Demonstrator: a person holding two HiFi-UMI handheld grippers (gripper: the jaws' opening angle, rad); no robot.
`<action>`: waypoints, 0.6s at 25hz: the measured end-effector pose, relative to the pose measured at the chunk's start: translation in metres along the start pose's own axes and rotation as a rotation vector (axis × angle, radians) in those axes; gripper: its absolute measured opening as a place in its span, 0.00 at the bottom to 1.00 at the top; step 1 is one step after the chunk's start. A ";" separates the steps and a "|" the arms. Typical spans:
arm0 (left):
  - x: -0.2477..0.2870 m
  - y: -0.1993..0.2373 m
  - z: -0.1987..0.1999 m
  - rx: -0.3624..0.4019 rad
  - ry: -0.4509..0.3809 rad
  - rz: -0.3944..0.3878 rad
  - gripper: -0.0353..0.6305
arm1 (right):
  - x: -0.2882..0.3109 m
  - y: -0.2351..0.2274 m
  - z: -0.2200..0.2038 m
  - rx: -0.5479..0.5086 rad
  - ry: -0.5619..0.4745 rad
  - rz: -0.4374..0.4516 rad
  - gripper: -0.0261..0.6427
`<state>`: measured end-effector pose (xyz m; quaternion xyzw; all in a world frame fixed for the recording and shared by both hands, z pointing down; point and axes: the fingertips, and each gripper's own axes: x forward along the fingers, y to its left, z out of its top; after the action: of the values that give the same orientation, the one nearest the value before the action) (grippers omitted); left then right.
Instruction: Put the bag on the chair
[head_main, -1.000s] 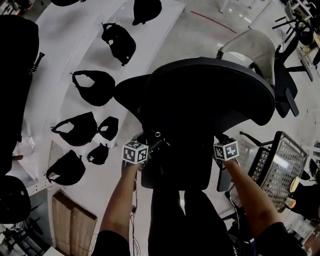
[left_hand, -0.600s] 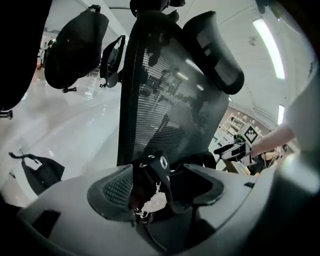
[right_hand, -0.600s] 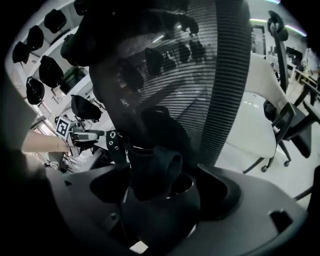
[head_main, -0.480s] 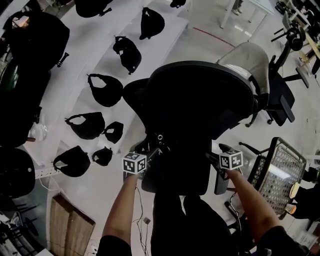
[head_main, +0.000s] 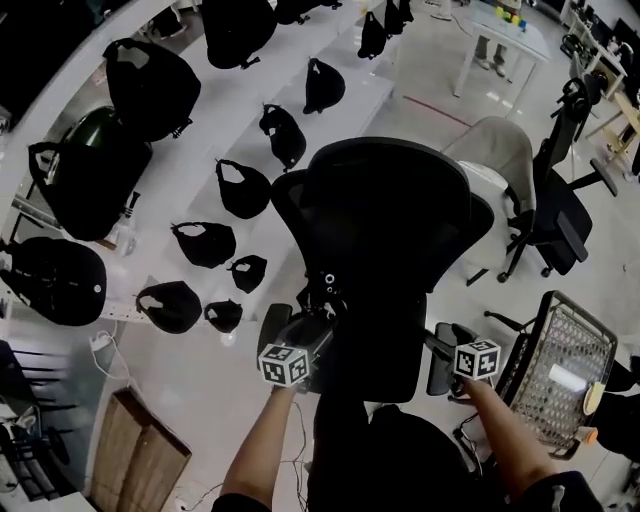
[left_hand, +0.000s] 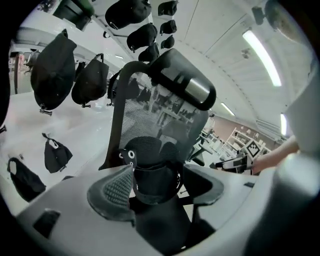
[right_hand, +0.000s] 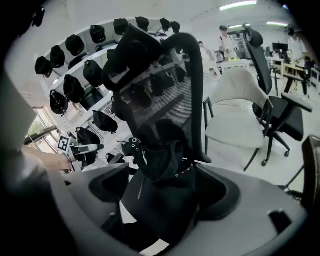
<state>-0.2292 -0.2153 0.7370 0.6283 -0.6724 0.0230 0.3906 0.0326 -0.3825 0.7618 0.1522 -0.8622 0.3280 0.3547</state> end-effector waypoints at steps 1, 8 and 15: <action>-0.008 -0.009 -0.004 -0.007 -0.016 0.002 0.49 | -0.007 0.000 -0.003 -0.001 -0.017 -0.003 0.65; -0.062 -0.103 -0.046 -0.094 -0.113 -0.007 0.49 | -0.089 0.002 -0.026 0.029 -0.173 -0.073 0.52; -0.102 -0.196 -0.077 -0.017 -0.153 -0.007 0.33 | -0.138 0.018 -0.052 0.069 -0.275 -0.067 0.42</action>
<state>-0.0318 -0.1316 0.6434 0.6275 -0.6981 -0.0320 0.3434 0.1471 -0.3300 0.6823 0.2364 -0.8854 0.3215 0.2385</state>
